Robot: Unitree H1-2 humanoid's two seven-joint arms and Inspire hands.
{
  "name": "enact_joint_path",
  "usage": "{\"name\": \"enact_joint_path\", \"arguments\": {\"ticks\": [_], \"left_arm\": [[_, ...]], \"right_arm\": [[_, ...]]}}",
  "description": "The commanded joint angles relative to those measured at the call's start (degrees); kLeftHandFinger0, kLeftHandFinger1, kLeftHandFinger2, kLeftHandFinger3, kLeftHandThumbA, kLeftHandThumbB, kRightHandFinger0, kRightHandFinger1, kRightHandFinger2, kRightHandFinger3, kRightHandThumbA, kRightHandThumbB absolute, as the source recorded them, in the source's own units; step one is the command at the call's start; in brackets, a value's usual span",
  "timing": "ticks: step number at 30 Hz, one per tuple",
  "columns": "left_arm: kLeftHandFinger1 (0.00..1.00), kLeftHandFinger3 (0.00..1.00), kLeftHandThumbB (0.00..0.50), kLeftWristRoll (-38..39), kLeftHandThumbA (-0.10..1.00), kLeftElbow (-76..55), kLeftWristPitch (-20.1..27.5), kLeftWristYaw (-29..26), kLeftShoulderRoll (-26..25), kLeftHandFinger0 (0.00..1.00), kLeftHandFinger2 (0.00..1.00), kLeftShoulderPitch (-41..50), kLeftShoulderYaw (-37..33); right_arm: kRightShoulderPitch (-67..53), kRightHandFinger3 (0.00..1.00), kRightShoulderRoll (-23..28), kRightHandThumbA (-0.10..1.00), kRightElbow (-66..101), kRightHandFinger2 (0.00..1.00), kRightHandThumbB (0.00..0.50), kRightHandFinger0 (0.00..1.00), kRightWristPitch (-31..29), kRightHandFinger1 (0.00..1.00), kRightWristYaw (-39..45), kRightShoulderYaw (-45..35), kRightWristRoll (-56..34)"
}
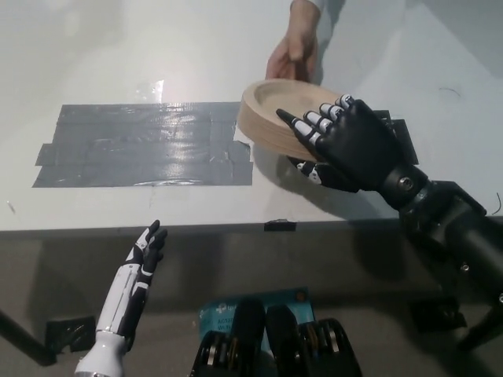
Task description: A stack of plates is kept in the middle of the desk close to the robot and the robot grabs the stack with its right hand, picks it up and hands it to a person.
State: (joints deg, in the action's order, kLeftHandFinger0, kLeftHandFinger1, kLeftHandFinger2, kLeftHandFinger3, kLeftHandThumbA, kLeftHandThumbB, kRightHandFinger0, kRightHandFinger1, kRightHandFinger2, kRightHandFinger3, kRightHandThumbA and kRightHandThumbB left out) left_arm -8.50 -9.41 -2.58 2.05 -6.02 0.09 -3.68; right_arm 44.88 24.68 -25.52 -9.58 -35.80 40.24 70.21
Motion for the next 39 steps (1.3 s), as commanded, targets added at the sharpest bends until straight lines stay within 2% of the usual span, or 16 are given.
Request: {"name": "enact_joint_path", "arguments": {"ticks": [1,2,4,7,10,12,13,14,15,16,17,18,24,36,38,39], "left_arm": [[1.0,1.0,0.0,-0.38,1.0,-1.92,1.3,0.94,-0.62,1.0,1.0,0.32,-0.75],[1.0,1.0,0.0,-0.38,1.0,-1.95,1.37,0.9,-0.62,1.0,1.0,0.4,-0.77],[1.0,1.0,0.0,-0.61,1.0,-1.97,1.42,0.57,-0.57,1.0,1.0,0.54,-0.79],[1.0,1.0,0.0,-0.56,1.0,-2.21,1.09,0.49,-0.55,1.0,1.0,0.32,-0.76],[1.0,1.0,0.0,-0.63,1.0,-2.21,1.15,0.38,-0.37,1.0,1.0,0.22,-0.9],[1.0,1.0,0.0,-0.83,1.0,-2.29,0.86,0.52,-0.49,1.0,1.0,0.16,-1.09],[1.0,1.0,0.0,-0.84,1.0,-2.4,0.63,0.61,-0.55,1.0,1.0,0.14,-1.14],[1.0,1.0,0.0,-0.8,1.0,-2.45,0.51,0.65,-0.58,1.0,1.0,0.11,-1.14],[1.0,1.0,0.0,-0.84,1.0,-2.34,0.61,0.63,-0.63,1.0,1.0,-0.09,-1.18],[1.0,1.0,0.0,-0.88,1.0,-2.25,0.69,0.63,-0.7,1.0,1.0,-0.31,-1.21],[1.0,1.0,0.0,-0.9,1.0,-2.22,0.67,0.64,-0.76,1.0,1.0,-0.52,-1.22],[1.0,1.0,0.0,-1.15,1.0,-2.18,0.82,0.52,-0.8,1.0,1.0,-0.58,-1.26],[1.0,1.0,0.0,-1.06,1.0,-2.39,0.4,0.6,-0.82,1.0,1.0,-0.62,-1.28],[1.0,1.0,0.0,-1.37,1.0,-1.96,0.54,0.59,-1.17,1.0,1.0,-0.9,-1.35],[1.0,1.0,0.0,-1.25,1.0,-1.79,0.58,0.52,-1.09,1.0,1.0,-1.11,-1.29],[1.0,1.0,0.0,-1.29,1.0,-1.8,0.45,0.51,-1.08,1.0,1.0,-1.15,-1.3]], "right_arm": [[5.76,0.21,-0.82,-0.1,-1.44,0.0,0.343,0.0,-0.28,0.0,-2.31,-1.63,1.13],[6.16,0.26,-0.97,-0.1,-1.89,0.03,0.344,0.0,-0.14,0.0,-2.18,-1.58,1.33],[8.31,0.29,-2.0,-0.1,-4.71,0.07,0.343,0.0,0.05,0.0,-3.03,-1.44,1.81],[10.91,0.3,-3.1,-0.1,-8.17,0.05,0.333,0.0,-0.4,0.0,-4.6,-1.35,1.86],[13.34,0.35,-4.13,-0.1,-11.88,0.0,0.351,0.0,0.63,0.0,-5.74,-0.99,2.58],[14.52,0.43,-5.13,-0.1,-14.12,0.0,0.336,0.0,0.52,0.0,-4.18,-1.44,1.23],[14.67,0.48,-5.36,-0.1,-14.74,0.05,0.334,0.0,-0.06,0.06,-3.87,-1.71,0.41],[14.82,0.48,-5.53,-0.1,-15.31,0.05,0.334,0.0,-0.63,0.06,-3.95,-1.87,-0.18],[14.49,0.83,-5.79,0.2,-14.83,0.62,0.357,0.39,-0.09,0.56,0.18,-2.77,-1.9],[13.91,1.0,-6.02,0.41,-13.72,1.0,0.415,0.77,1.09,0.84,5.38,-3.74,-3.6],[13.63,1.0,-6.1,0.46,-13.11,1.0,0.445,0.87,1.82,0.91,8.0,-4.19,-4.33],[12.96,1.0,-6.21,0.6,-11.67,1.0,0.498,1.0,3.3,1.0,12.65,-4.71,-4.91],[10.28,1.0,-6.63,0.68,-6.79,1.0,0.5,1.0,5.17,1.0,23.86,-6.69,-8.51],[3.66,1.0,-2.98,0.81,10.4,1.0,0.5,1.0,5.06,1.0,31.98,-10.98,-10.95],[2.05,1.0,-1.65,0.87,15.92,1.0,0.5,1.0,4.84,1.0,32.55,-12.73,-11.48],[1.48,1.0,-1.3,0.85,17.78,1.0,0.5,1.0,4.79,1.0,33.22,-13.45,-11.77]]}}
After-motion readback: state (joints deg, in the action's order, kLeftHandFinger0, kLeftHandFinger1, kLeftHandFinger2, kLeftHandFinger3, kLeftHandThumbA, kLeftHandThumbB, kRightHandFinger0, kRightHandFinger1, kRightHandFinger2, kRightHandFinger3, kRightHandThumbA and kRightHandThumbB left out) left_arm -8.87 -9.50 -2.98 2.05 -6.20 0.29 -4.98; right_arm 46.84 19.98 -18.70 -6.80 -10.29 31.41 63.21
